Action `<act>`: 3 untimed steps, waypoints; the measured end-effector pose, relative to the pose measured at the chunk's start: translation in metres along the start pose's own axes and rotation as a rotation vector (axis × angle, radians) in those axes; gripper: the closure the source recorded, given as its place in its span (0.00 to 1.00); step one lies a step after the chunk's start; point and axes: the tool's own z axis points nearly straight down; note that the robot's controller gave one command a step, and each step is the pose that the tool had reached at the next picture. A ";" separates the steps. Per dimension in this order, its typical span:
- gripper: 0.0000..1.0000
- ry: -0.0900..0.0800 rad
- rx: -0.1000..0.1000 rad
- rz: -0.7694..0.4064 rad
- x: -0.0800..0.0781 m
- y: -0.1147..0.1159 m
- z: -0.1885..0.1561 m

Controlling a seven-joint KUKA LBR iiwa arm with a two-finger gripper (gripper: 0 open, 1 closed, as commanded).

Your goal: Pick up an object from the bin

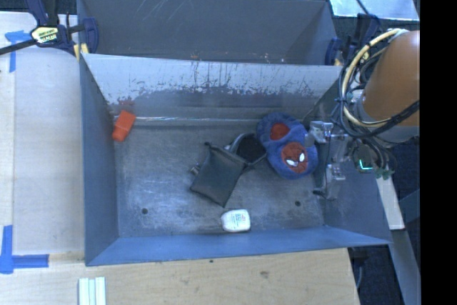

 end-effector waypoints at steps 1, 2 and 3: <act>0.00 -0.003 0.000 0.021 -0.038 0.055 0.110; 1.00 -0.008 0.003 0.025 -0.039 0.051 0.105; 1.00 -0.017 0.002 0.004 -0.046 0.037 0.000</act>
Offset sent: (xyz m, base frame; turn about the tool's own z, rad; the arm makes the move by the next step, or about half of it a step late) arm 0.0374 0.0529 -0.1058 0.0245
